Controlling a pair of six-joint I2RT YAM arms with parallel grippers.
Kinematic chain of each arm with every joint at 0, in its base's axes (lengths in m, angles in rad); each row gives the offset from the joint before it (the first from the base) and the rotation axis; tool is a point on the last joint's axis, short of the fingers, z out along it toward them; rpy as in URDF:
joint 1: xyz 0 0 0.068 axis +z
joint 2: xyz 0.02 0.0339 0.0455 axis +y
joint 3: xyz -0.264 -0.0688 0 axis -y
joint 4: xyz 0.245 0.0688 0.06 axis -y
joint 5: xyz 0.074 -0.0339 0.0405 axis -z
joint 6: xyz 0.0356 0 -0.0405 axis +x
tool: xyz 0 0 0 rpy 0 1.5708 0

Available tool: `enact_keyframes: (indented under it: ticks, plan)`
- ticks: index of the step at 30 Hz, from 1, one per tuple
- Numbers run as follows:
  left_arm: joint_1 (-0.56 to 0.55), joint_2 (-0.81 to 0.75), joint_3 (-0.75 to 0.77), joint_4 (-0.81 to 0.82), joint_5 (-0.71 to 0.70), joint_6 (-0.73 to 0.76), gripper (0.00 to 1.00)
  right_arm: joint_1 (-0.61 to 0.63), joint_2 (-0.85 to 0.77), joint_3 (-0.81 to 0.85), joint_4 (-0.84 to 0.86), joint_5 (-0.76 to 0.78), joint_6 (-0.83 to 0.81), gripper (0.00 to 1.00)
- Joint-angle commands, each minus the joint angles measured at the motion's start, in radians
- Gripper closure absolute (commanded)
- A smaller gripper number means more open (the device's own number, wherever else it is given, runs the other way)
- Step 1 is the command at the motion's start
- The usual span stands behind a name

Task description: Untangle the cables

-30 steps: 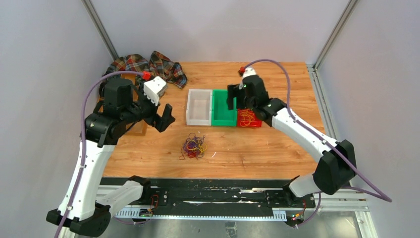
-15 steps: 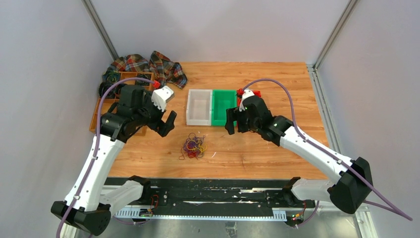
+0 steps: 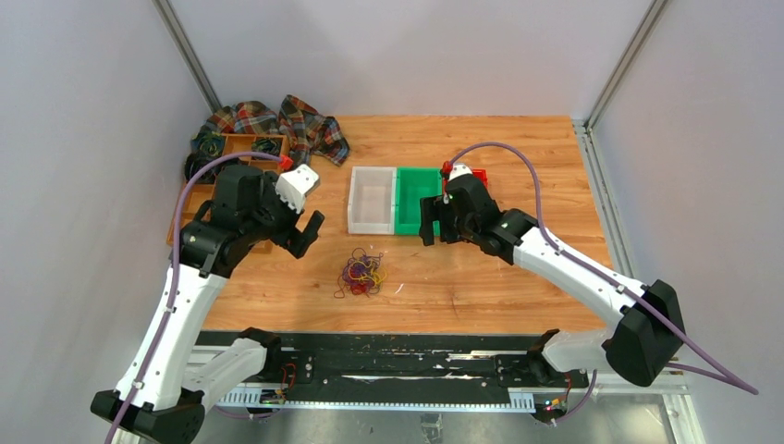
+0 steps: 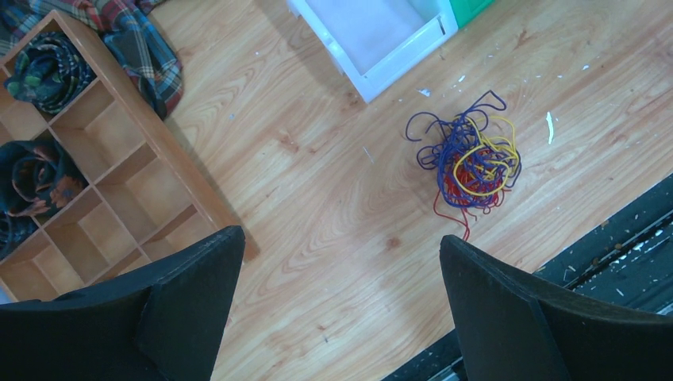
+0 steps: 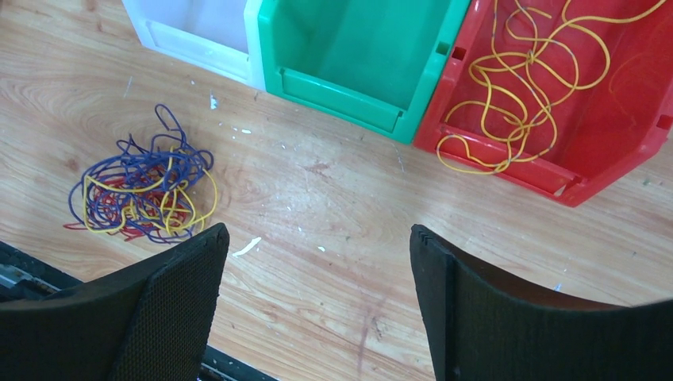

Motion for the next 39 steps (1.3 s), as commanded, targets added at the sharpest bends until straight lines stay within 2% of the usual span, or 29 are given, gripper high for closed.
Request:
enact_keyframes:
  ticks: [1, 4, 19, 25, 30, 33, 39]
  plan:
    - [-0.001, -0.011, -0.007, 0.009, 0.035, 0.044, 0.02, -0.001, 0.010, 0.061, -0.014, 0.031, 0.025, 0.16]
    - [0.000, -0.007, -0.012, 0.002, 0.045, 0.046, 0.02, -0.001, 0.009, 0.060, 0.000, 0.034, 0.027, 0.12]
    - [-0.001, 0.018, -0.054, -0.023, 0.089, 0.031, 0.02, 0.000, 0.019, 0.047, 0.060, -0.025, -0.024, 0.11]
    - [0.001, 0.015, -0.117, -0.023, 0.114, 0.013, 0.02, -0.001, 0.016, 0.048, 0.067, -0.029, -0.019, 0.19]
    - [0.001, 0.015, -0.123, -0.012, 0.138, 0.000, 0.02, -0.001, 0.017, 0.062, 0.034, -0.036, -0.010, 0.17]
    - [0.000, 0.012, -0.148, 0.002, 0.155, 0.000, 0.01, -0.001, 0.001, 0.046, 0.052, -0.047, -0.004, 0.20]
    - [0.000, 0.013, -0.199, 0.028, 0.192, 0.001, 0.00, 0.000, 0.024, 0.050, 0.084, -0.090, 0.003, 0.18]
